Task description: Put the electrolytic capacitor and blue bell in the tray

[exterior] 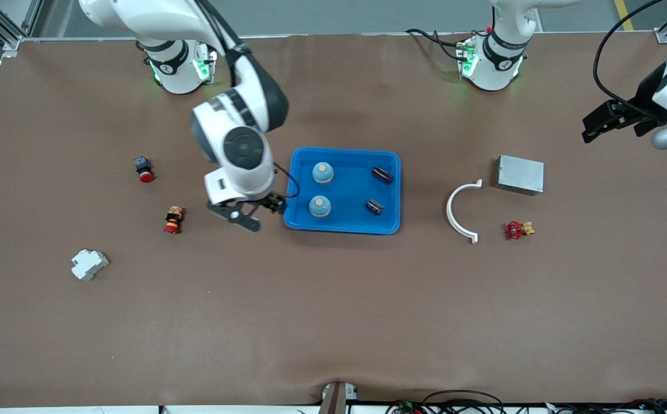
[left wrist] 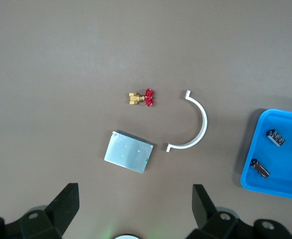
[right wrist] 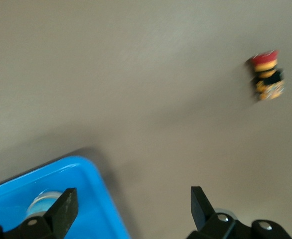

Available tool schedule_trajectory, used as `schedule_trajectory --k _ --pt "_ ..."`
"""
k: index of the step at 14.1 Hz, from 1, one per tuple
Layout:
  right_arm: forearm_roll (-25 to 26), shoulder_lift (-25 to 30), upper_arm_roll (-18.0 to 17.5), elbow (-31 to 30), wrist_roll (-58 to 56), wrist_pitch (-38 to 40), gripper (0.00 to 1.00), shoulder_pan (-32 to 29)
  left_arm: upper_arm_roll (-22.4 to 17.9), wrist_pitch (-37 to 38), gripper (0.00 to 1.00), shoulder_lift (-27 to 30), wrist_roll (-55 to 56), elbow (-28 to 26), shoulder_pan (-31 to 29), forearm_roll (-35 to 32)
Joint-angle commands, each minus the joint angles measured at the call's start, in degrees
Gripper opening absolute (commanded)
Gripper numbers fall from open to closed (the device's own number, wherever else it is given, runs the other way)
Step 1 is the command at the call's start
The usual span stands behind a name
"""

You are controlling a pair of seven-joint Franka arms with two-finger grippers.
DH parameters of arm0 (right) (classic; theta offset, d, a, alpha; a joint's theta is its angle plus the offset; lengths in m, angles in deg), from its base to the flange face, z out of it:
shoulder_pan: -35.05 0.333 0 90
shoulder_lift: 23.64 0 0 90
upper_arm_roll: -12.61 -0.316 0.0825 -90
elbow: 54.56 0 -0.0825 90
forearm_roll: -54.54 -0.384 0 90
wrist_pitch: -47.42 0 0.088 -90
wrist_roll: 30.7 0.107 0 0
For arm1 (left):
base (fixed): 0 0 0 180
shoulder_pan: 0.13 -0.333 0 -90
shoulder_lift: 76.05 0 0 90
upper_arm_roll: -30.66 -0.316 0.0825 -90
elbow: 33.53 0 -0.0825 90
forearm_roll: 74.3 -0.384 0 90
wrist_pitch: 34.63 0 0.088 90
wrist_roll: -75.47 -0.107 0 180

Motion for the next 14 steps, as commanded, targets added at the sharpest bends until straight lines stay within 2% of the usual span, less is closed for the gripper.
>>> schedule_trajectory --k 1,8,14 --pt "1.74 6.40 -1.02 -6.43 -7.48 -1.03 1.00 -5.90 0.00 1.92 1.00 0.94 -0.92 0.29 -0.11 0.39" --pt "2.81 12.73 -1.11 -8.28 -40.52 0.73 1.00 -22.43 0.35 2.27 1.00 0.94 -0.93 0.20 0.15 0.30" --pt "2.20 19.41 -1.11 -9.96 -57.32 2.04 1.00 -31.93 0.35 2.27 1.00 0.85 -0.05 0.20 0.33 0.57"
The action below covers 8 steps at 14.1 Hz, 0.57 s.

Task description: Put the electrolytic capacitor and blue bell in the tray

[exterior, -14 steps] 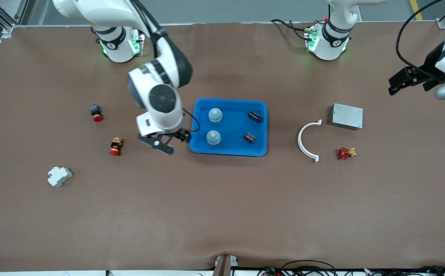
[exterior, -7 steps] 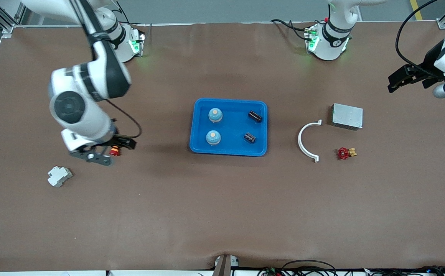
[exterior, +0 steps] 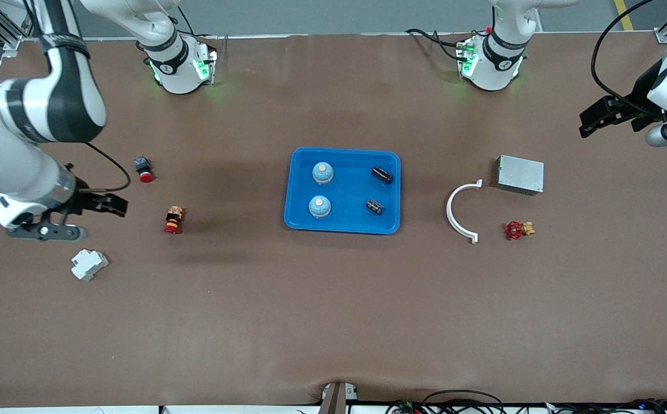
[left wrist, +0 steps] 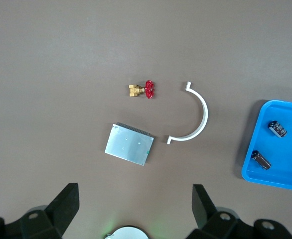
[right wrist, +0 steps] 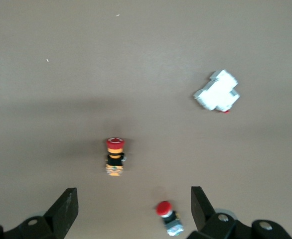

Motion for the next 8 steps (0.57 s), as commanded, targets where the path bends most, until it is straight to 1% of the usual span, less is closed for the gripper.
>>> schedule_trajectory --k 1,4,6,8 --pt "-0.01 4.71 -1.28 -2.17 -5.48 0.98 1.00 -4.25 0.04 0.84 1.00 0.80 0.02 -0.01 0.17 0.65" --pt "-0.02 7.35 -1.19 -0.94 -6.02 4.23 1.00 -4.70 0.13 0.84 1.00 0.53 0.11 0.08 0.43 1.27" --pt "-0.54 9.19 -1.02 -0.76 -5.93 4.77 1.00 -4.88 0.83 0.84 1.00 0.36 0.19 0.08 0.26 1.18" --pt "-4.74 10.95 -0.66 0.03 -5.76 7.30 1.00 -5.58 0.83 0.76 1.00 0.27 0.37 -0.01 0.35 1.09"
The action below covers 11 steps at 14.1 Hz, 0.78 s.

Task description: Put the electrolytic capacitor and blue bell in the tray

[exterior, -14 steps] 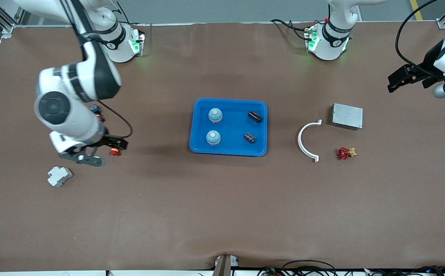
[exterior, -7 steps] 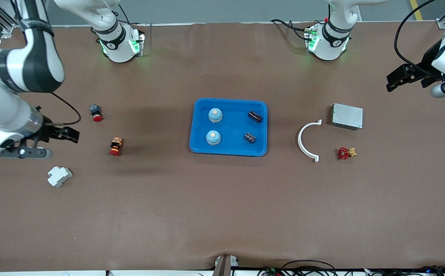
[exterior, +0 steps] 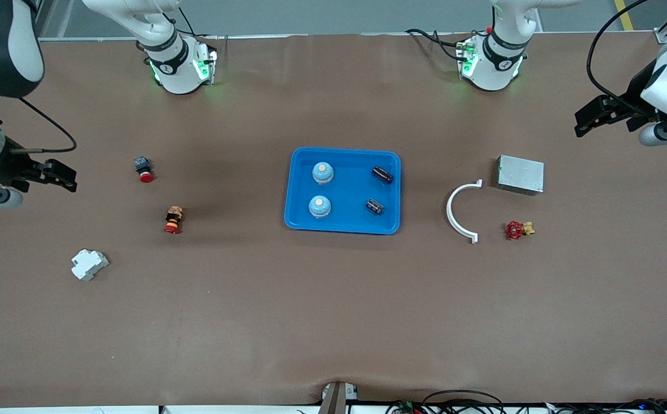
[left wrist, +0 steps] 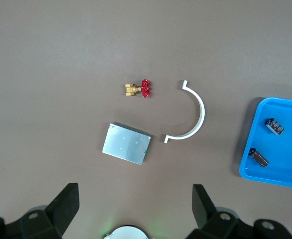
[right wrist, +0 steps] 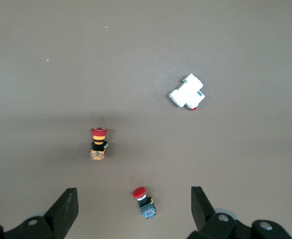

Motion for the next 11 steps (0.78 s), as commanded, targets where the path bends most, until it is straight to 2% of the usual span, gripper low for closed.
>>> schedule_trajectory --k 1,4,5,11 --pt "-3.64 2.82 -0.41 0.83 -0.38 4.04 1.00 -1.63 0.20 0.68 1.00 0.28 0.28 0.04 0.08 0.52" --pt "-3.65 2.91 -0.32 5.84 -0.20 10.37 1.00 -1.63 0.47 1.90 1.00 0.55 0.63 -0.14 0.17 0.61" --pt "-3.65 2.91 -0.32 6.72 -0.20 11.34 1.00 -1.63 1.77 2.00 1.00 0.55 1.51 -0.14 -0.09 0.61" --pt "-3.65 4.94 -0.68 7.78 0.06 12.14 1.00 -1.45 1.96 1.65 1.00 0.99 0.72 0.12 -0.62 0.87"
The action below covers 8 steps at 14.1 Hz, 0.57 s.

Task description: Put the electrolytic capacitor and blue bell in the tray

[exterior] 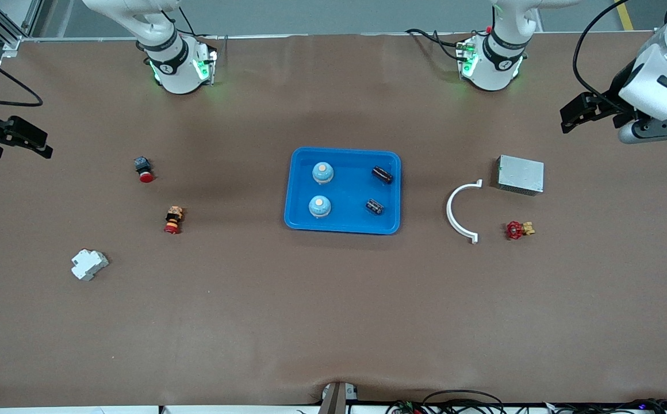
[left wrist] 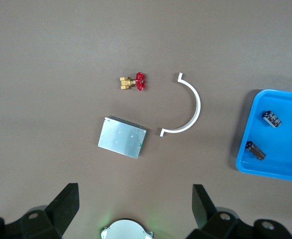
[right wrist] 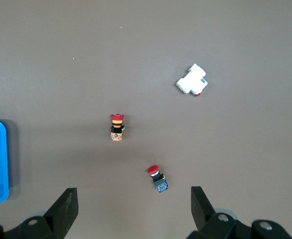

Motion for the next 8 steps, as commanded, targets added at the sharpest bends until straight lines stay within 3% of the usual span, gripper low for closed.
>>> schedule_trajectory --k 1,8 --pt "-0.79 1.01 -0.85 1.50 -0.03 1.08 1.00 -0.67 -0.15 0.26 1.00 0.89 -0.92 0.06 -0.39 0.35" --pt "-0.09 0.31 -0.85 5.28 -0.12 1.43 1.00 -0.50 -0.32 -0.09 1.00 -0.07 -2.16 3.14 -0.47 0.60"
